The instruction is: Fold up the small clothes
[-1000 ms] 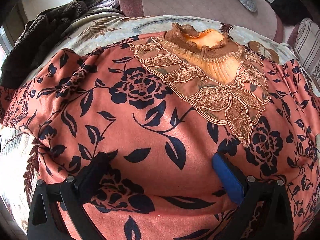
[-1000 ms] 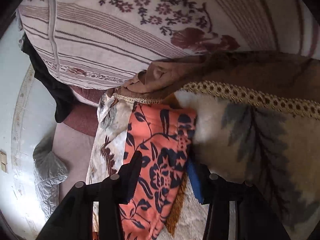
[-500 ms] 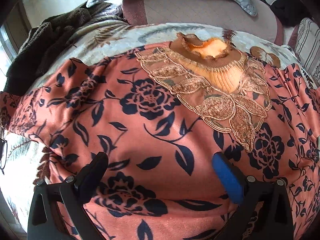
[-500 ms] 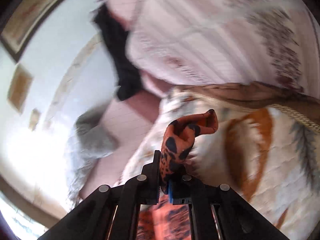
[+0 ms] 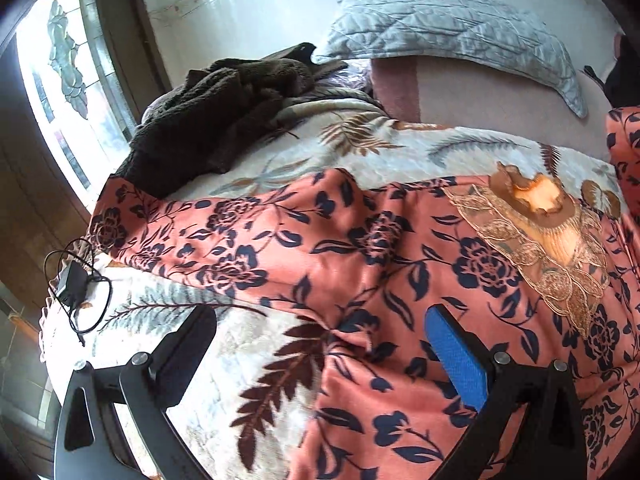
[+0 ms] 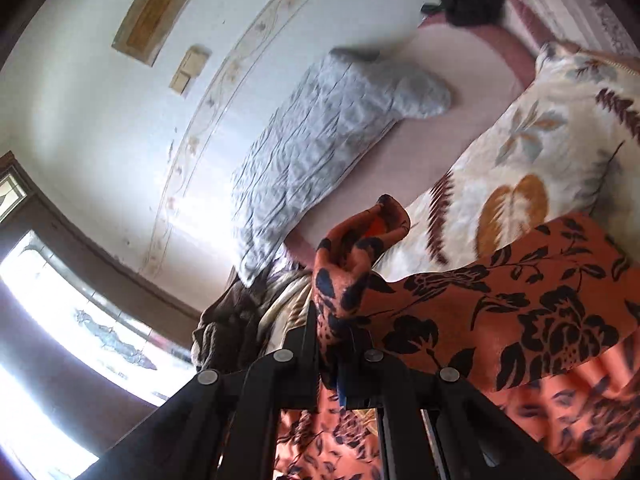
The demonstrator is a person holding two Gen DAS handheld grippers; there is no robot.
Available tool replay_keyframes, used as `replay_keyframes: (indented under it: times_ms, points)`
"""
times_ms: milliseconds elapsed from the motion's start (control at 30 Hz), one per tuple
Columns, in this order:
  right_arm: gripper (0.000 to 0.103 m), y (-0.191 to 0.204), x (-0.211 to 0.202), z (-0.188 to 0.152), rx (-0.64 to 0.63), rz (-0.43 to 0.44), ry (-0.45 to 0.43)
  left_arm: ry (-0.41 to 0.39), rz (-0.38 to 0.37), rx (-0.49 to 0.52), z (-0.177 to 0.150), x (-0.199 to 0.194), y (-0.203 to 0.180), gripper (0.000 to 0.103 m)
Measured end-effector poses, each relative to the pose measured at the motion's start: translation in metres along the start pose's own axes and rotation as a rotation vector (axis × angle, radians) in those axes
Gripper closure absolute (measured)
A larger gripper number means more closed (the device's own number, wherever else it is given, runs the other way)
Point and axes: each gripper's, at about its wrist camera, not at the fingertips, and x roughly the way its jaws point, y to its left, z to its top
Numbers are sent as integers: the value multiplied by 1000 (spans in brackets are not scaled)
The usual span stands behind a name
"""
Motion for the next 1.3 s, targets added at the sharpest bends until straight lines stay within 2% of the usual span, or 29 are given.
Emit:
replay_keyframes:
  times_ms: [67,167,200,233,267,300,367,500,600,700,767,867,900,933,1000,1133,1200,1300]
  points:
    - [95,20,31,-30,14,53,70,7,7,-34,3,4,14,0]
    - [88,39,68,-65,13,51,179,12,32,-61,4,8,30,0]
    - [64,44,75,-73,1,63,212,14,41,-66,4,10,33,0]
    - [22,47,74,-81,-4,79,241,18,42,-73,4,10,36,0]
    - [13,47,70,-87,3,105,243,20,40,-82,4,10,39,0]
    - [13,49,63,-90,-5,129,223,21,37,-91,4,10,41,0]
    - [13,55,43,-89,-66,115,196,15,35,-104,4,9,43,0]
    - [13,40,9,-70,-128,4,163,7,22,-97,4,6,36,0]
    - [14,12,-31,-59,-167,-115,130,3,16,-64,4,6,22,0]
    - [15,-25,-77,-63,-160,-185,101,-12,4,-21,2,2,3,0]
    - [16,-47,-106,-68,-143,-210,84,-31,-13,12,0,-2,-11,0]
    - [23,-75,-141,-74,-101,-221,43,-64,-30,75,-6,-8,-37,0]
    - [28,-83,-146,-74,-79,-229,40,-69,-38,95,-8,-9,-45,0]
    - [36,-89,-148,-72,-63,-238,42,-75,-44,110,-9,-11,-53,0]
    - [46,-93,-147,-66,-73,-250,47,-100,-57,134,-12,-16,-66,0]
    - [50,-100,-124,-56,-87,-273,92,-132,-85,155,-5,-18,-89,0]
    - [50,-105,-104,-53,-81,-280,136,-105,-103,158,1,-10,-100,0]
    - [50,-110,-71,-50,-100,-304,189,-2,-147,156,8,16,-113,0]
